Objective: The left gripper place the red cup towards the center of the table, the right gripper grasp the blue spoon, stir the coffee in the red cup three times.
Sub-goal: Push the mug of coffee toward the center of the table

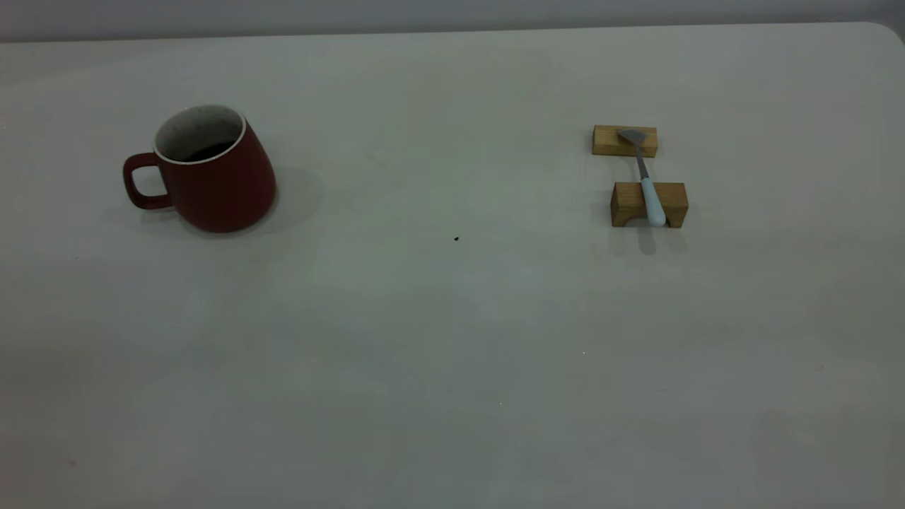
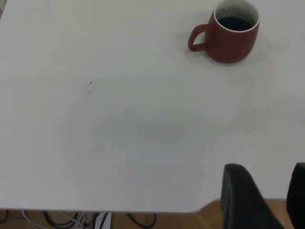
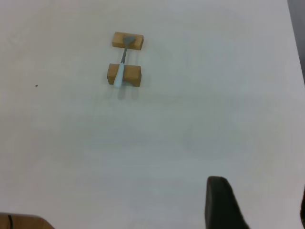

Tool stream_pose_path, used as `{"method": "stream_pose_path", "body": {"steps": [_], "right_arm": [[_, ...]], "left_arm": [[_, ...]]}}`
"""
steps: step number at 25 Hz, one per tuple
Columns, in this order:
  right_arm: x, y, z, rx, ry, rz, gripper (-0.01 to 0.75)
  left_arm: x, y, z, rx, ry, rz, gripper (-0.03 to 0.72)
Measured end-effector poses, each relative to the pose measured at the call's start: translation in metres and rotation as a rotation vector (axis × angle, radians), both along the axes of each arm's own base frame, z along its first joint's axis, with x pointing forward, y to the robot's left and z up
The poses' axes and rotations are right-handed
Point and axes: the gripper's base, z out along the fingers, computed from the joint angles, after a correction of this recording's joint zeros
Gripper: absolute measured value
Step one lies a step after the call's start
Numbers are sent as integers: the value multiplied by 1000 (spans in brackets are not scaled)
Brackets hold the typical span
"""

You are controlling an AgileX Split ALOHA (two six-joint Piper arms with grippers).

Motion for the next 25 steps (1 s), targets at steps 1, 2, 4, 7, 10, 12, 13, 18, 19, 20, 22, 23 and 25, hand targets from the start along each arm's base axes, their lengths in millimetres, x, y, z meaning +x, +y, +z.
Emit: {"method": "stream_pose_path", "body": {"steps": [1, 2, 4, 7, 10, 12, 13, 18, 19, 20, 22, 23, 25], "right_arm": [[0, 0, 0, 0, 0, 0, 434], [0, 0, 0, 0, 0, 0, 434], [0, 0, 0, 0, 0, 0, 434], [0, 0, 0, 0, 0, 0, 434], [0, 0, 0, -1, 0, 1, 434], [0, 0, 0, -1, 0, 1, 434], [0, 0, 0, -1, 0, 1, 434], [0, 0, 0, -1, 0, 1, 434], [0, 0, 0, -1, 0, 1, 434], [0, 0, 0, -1, 0, 1, 434], [0, 0, 0, -1, 0, 1, 434], [0, 0, 0, -1, 0, 1, 434], [0, 0, 0, -1, 0, 1, 434]], "left_arm": [[0, 0, 0, 0, 0, 0, 310], [0, 0, 0, 0, 0, 0, 310], [0, 0, 0, 0, 0, 0, 310], [0, 0, 0, 0, 0, 0, 310], [1, 1, 0, 7, 5, 5, 310], [4, 2, 4, 19, 27, 15, 310], [8, 3, 8, 24, 45, 20, 310], [47, 6, 37, 49, 163, 15, 310], [59, 6, 41, 57, 210, 6, 310], [72, 7, 45, 62, 253, -2, 310], [97, 7, 51, 78, 318, -25, 310], [110, 8, 50, 89, 356, -43, 310], [137, 9, 50, 111, 418, -78, 310]]}}
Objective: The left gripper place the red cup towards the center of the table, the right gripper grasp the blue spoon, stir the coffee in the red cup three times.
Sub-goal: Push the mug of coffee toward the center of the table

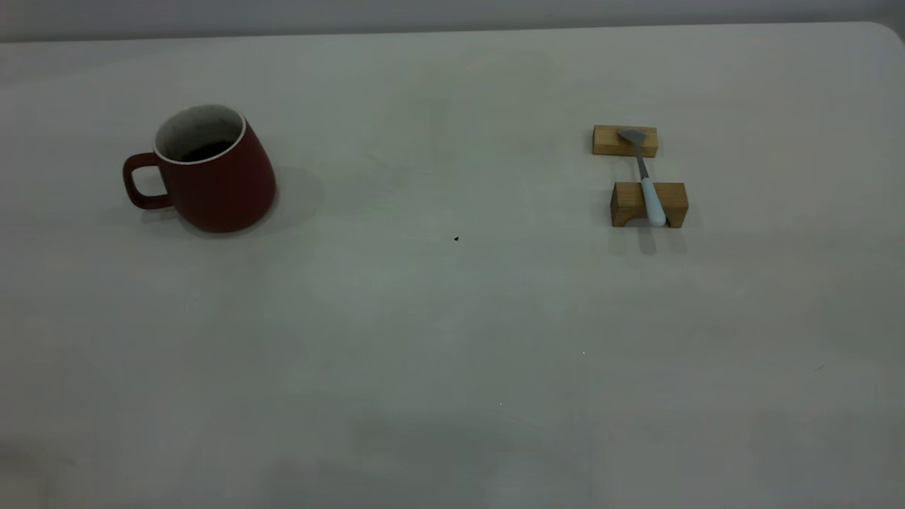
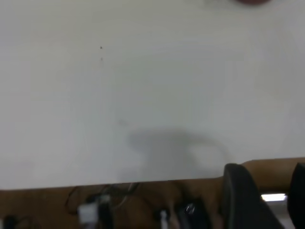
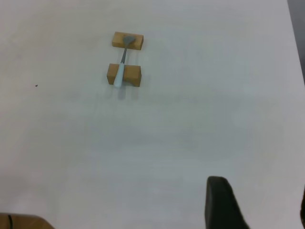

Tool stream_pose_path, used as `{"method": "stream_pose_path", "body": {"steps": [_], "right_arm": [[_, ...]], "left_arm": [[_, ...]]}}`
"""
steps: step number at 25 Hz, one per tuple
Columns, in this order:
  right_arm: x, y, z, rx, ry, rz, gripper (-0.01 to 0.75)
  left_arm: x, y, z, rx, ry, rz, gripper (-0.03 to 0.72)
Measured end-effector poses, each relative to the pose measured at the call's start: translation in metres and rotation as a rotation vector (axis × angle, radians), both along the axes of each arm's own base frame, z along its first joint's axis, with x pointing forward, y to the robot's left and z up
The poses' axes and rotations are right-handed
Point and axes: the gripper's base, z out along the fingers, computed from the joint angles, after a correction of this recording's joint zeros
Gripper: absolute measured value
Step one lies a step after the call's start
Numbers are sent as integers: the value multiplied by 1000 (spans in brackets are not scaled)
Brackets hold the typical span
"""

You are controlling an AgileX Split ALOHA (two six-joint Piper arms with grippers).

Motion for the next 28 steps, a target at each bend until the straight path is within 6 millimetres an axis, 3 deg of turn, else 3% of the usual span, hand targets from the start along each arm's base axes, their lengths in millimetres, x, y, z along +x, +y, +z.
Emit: {"method": "stream_pose_path", "body": {"steps": [4, 12, 18, 28], "right_arm": [[0, 0, 0, 0, 0, 0, 434], [0, 0, 0, 0, 0, 0, 434], [0, 0, 0, 0, 0, 0, 434], [0, 0, 0, 1, 0, -1, 434]], "left_arm": [[48, 1, -7, 42, 112, -100, 355], [151, 3, -53, 90, 287, -285, 665], [210, 2, -104, 122, 418, -474, 675], [263, -8, -171, 168, 525, -752, 661]]}}
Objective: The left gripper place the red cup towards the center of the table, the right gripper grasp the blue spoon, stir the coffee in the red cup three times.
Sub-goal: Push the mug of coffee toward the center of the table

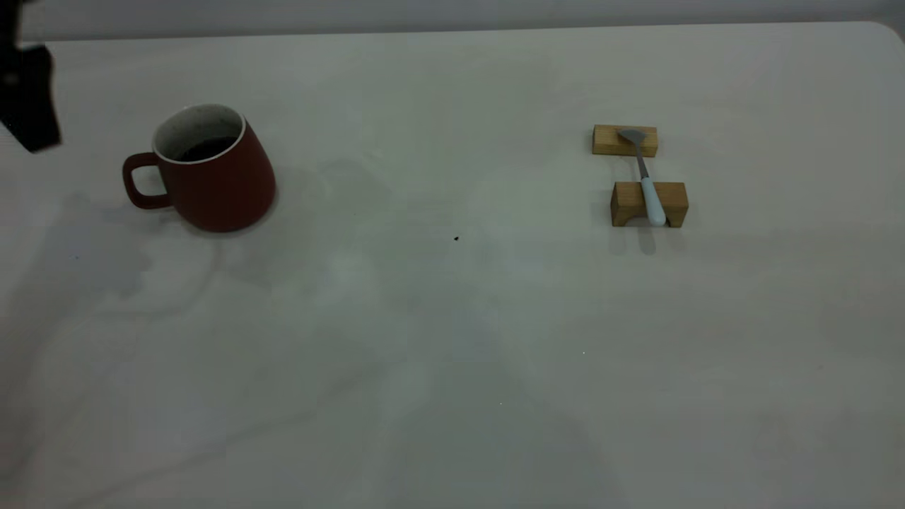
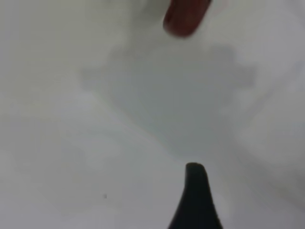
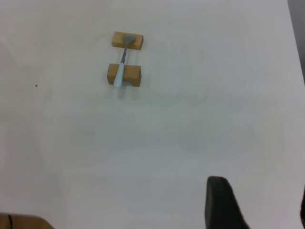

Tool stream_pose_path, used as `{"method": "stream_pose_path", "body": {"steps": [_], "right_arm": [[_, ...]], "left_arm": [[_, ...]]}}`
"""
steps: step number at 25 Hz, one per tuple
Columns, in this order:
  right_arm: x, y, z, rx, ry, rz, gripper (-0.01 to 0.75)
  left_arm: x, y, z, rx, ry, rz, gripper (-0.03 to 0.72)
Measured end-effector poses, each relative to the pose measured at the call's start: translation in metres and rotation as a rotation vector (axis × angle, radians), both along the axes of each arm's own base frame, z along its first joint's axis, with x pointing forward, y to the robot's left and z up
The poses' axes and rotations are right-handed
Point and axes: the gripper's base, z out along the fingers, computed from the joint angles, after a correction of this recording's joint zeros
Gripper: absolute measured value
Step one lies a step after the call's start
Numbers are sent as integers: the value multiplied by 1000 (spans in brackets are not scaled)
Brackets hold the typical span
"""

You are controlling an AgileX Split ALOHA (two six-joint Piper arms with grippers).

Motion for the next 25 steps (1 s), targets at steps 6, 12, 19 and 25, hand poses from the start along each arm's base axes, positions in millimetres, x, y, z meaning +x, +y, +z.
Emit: {"method": "stream_pose_path", "body": {"steps": [6, 12, 19, 25], "right_arm": [[0, 0, 0, 0, 0, 0, 434], [0, 0, 0, -1, 0, 1, 434], [0, 0, 0, -1, 0, 1, 435], [0, 0, 0, 0, 0, 0, 434]], "left_arm": [[21, -1, -31, -2, -14, -118, 652], [30, -11, -58, -3, -53, -251, 638], [38, -18, -76, 1, -116, -319, 588], [40, -19, -88, 10, -113, -344, 465]]}}
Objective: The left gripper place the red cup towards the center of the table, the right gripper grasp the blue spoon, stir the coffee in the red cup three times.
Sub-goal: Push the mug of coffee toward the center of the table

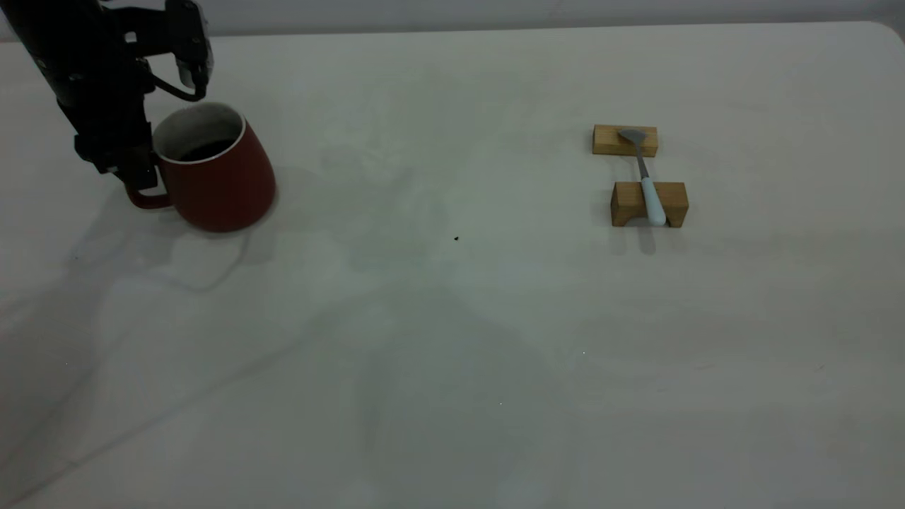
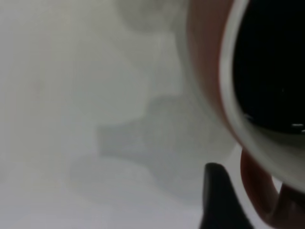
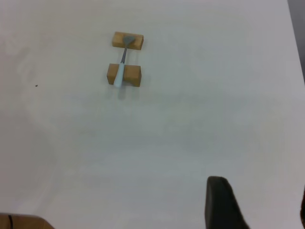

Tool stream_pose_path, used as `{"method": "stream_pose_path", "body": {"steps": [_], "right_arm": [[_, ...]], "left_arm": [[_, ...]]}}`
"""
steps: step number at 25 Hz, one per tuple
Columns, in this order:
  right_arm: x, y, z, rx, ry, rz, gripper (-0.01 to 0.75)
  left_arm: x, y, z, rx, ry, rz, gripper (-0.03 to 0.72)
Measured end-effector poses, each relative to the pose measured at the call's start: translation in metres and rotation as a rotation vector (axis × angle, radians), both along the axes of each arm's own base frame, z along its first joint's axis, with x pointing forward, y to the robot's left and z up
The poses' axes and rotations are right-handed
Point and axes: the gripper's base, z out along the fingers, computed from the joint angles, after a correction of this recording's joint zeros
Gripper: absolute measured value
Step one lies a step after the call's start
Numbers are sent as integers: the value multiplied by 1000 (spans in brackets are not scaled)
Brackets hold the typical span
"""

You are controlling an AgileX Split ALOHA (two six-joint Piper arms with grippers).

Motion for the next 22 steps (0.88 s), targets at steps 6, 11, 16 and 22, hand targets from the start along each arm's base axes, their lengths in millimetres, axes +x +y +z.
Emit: {"method": "stream_pose_path", "body": {"steps": [6, 11, 16, 22], "right_arm": [[0, 0, 0, 0, 0, 0, 434], [0, 0, 0, 0, 0, 0, 434], [0, 0, 0, 0, 0, 0, 434], [0, 0, 0, 0, 0, 0, 434]], "left_arm": [[0, -4, -1, 9, 4, -39, 231], [-1, -21, 0, 15, 4, -84, 205], [-1, -55, 4, 16, -2, -156, 205], [-1, -98, 15, 18, -5, -225, 205]]}}
